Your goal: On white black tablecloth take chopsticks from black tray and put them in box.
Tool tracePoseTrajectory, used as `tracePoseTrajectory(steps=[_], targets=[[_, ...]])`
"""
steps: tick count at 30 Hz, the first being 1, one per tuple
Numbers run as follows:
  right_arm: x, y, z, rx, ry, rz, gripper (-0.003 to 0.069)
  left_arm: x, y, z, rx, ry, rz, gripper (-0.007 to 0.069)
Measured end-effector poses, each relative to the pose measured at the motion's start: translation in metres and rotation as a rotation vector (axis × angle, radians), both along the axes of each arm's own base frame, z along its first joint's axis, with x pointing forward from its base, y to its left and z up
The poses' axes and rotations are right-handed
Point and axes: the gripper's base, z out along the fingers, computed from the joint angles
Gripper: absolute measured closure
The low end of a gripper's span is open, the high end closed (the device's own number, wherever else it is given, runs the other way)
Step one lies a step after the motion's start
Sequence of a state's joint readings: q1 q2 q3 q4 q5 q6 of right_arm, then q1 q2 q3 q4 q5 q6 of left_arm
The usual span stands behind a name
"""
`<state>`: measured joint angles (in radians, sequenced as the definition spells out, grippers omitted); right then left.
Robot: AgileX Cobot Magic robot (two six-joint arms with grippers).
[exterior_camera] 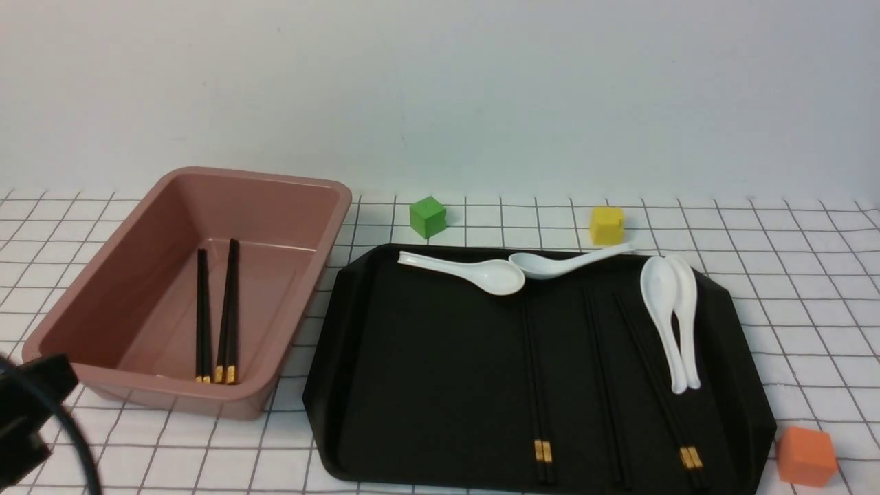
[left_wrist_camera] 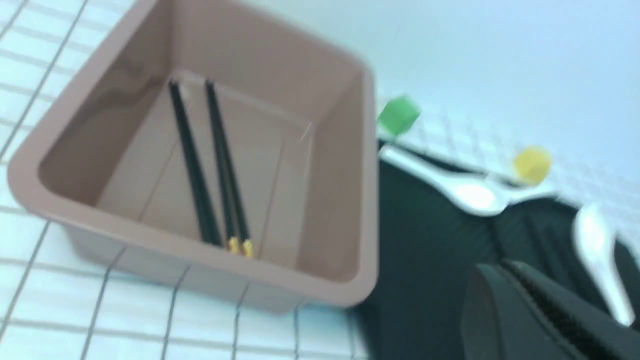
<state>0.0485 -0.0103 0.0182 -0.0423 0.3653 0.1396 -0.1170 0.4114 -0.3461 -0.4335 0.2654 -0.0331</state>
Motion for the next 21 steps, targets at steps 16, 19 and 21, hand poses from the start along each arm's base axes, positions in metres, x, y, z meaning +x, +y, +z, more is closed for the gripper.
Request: tracePoseTrajectory(steps=[16,19,21], targets=[[0.000,0.000,0.000,0.000,0.000,0.000,0.0419,-0.054,0.010,-0.001,-0.050,-0.373,0.040,0.0637],[0.000,0.000,0.000,0.000,0.000,0.000,0.0419,-0.054,0.010,-0.002,-0.049,-0.366,0.038,0.0637],[0.000,0.000,0.000,-0.001,0.000,0.000,0.0419,-0.054,0.010,-0.002,-0.049,-0.366,0.038,0.0637]])
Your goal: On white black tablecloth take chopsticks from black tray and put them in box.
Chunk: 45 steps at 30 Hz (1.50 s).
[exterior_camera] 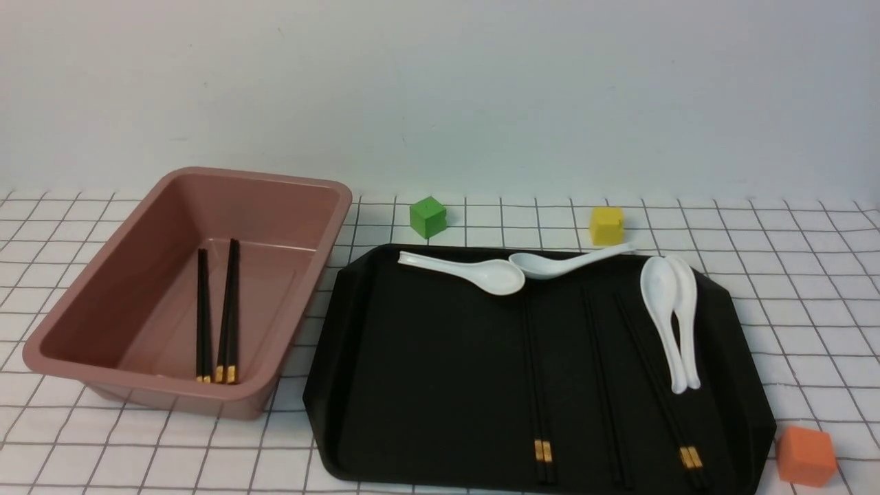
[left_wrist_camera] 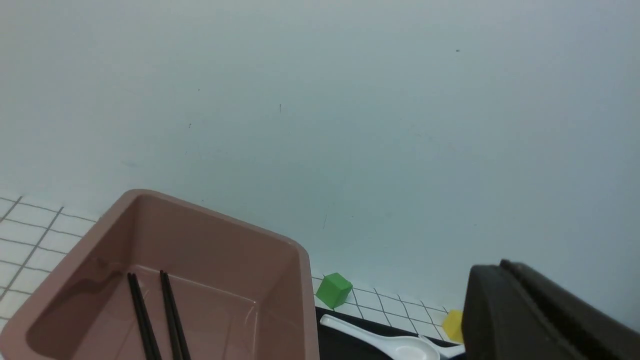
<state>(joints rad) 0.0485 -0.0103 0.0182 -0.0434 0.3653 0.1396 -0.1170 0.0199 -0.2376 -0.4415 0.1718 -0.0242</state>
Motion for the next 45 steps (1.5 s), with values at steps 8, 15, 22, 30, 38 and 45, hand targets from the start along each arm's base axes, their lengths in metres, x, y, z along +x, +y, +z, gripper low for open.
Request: tracePoseTrajectory(steps=[8,15,22,30,38,45], targets=[[0.000,0.000,0.000,0.000,0.000,0.000,0.0419,0.000,0.000,0.000,0.003,0.003,-0.001,0.0637],[0.000,0.000,0.000,0.000,0.000,0.000,0.0419,0.004,0.000,-0.027,0.051,0.050,0.012,0.0636],[0.000,0.000,0.000,0.000,0.000,0.000,0.0419,0.014,-0.001,-0.092,0.205,0.274,0.007,0.0634],[0.000,0.000,0.000,0.000,0.000,0.000,0.0419,0.011,-0.002,-0.109,0.283,0.424,-0.033,0.0627],[0.000,0.000,0.000,0.000,0.000,0.000,0.0419,0.011,-0.002,-0.109,0.286,0.424,-0.032,0.0620],[0.000,0.000,0.000,0.000,0.000,0.000,0.0419,0.011,-0.002,-0.109,0.282,0.424,-0.034,0.0617]])
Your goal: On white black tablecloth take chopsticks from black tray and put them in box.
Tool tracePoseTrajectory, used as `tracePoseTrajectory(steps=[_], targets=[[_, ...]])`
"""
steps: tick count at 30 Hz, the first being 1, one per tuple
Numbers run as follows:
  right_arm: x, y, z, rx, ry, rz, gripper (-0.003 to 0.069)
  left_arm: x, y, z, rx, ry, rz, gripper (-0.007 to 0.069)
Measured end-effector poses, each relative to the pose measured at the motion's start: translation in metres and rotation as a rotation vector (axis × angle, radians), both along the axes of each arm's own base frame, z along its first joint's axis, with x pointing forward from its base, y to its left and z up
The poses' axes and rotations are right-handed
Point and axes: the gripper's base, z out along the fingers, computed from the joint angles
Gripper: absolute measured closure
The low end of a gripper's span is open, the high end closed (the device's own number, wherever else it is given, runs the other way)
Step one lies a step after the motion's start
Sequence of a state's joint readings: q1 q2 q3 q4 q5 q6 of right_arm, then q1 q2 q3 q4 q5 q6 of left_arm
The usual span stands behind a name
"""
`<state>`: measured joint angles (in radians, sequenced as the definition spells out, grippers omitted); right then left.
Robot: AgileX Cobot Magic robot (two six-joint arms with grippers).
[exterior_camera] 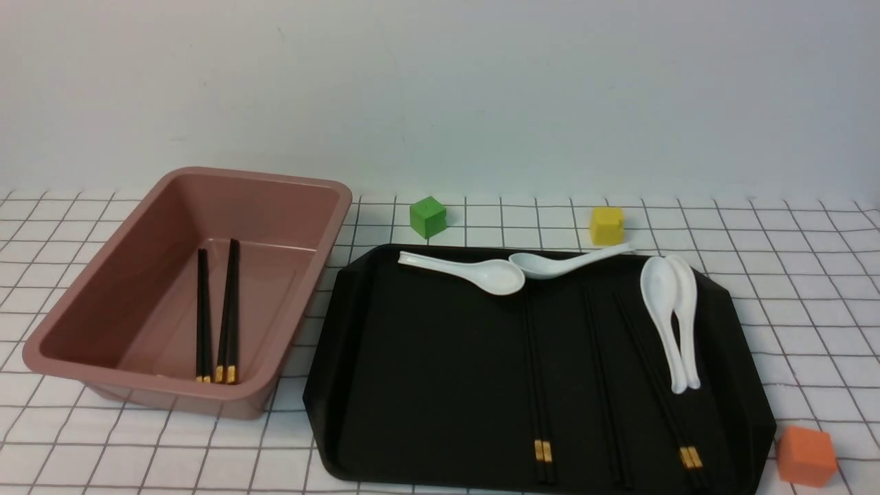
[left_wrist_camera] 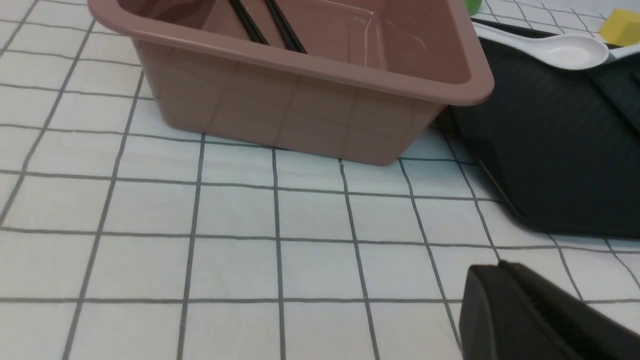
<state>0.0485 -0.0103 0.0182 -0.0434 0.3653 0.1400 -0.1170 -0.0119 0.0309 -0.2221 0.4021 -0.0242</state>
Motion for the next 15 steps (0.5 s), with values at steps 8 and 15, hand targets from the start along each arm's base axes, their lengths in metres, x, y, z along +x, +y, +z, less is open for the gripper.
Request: tracePoseTrajectory(steps=[8,15], targets=[[0.0000,0.0000,0.0000,0.000,0.000,0.000,0.0419,0.0000,-0.0002,0.0001,-0.006,0.001,0.000,0.0607],[0.0000,0.0000,0.0000,0.001,0.000,0.000,0.0419,0.0000,-0.0003,0.0000,-0.007,0.001,-0.001,0.0606]])
